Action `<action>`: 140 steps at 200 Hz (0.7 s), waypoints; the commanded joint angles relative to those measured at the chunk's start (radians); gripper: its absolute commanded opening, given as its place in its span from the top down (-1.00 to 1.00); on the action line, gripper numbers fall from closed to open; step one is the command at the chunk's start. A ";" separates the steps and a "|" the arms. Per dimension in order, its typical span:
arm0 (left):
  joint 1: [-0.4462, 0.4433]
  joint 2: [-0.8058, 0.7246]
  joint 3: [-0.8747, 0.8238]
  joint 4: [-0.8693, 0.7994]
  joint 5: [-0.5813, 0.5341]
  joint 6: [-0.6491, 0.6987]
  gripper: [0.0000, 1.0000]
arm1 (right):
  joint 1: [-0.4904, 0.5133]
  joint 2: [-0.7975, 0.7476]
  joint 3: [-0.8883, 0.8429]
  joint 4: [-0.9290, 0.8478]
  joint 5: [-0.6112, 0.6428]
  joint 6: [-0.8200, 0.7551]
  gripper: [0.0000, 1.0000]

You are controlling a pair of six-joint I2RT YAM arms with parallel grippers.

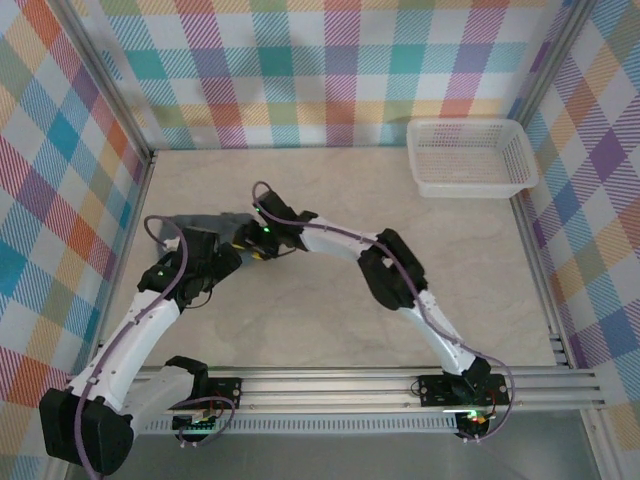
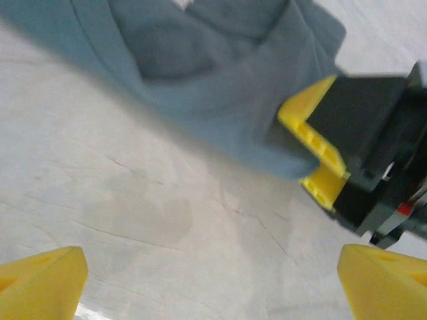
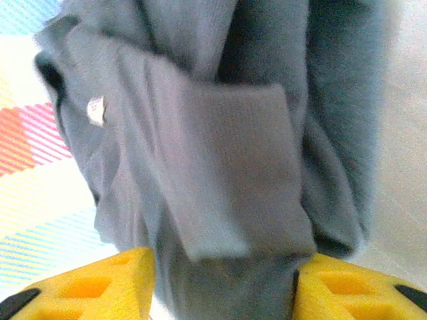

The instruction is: Fold the inside-out t-shirt

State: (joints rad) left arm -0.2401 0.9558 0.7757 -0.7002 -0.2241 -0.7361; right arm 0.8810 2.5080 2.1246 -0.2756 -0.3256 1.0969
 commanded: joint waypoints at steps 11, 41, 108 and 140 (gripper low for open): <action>0.109 0.035 0.018 0.034 0.000 -0.082 -0.89 | -0.054 -0.228 -0.150 -0.140 0.029 -0.180 -0.18; 0.190 0.161 0.048 0.125 0.062 -0.070 -0.86 | -0.146 -0.541 -0.562 0.013 0.081 -0.183 -0.24; 0.373 0.607 0.236 0.229 0.085 -0.031 -0.17 | -0.192 -0.840 -0.871 -0.061 0.135 -0.197 -0.25; 0.400 0.778 0.344 0.247 0.068 -0.018 -0.13 | -0.192 -0.880 -0.876 -0.060 0.107 -0.163 -0.25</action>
State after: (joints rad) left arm 0.1337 1.6398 1.0367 -0.4782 -0.1387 -0.7845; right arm 0.6853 1.6711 1.2484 -0.3206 -0.1997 0.9096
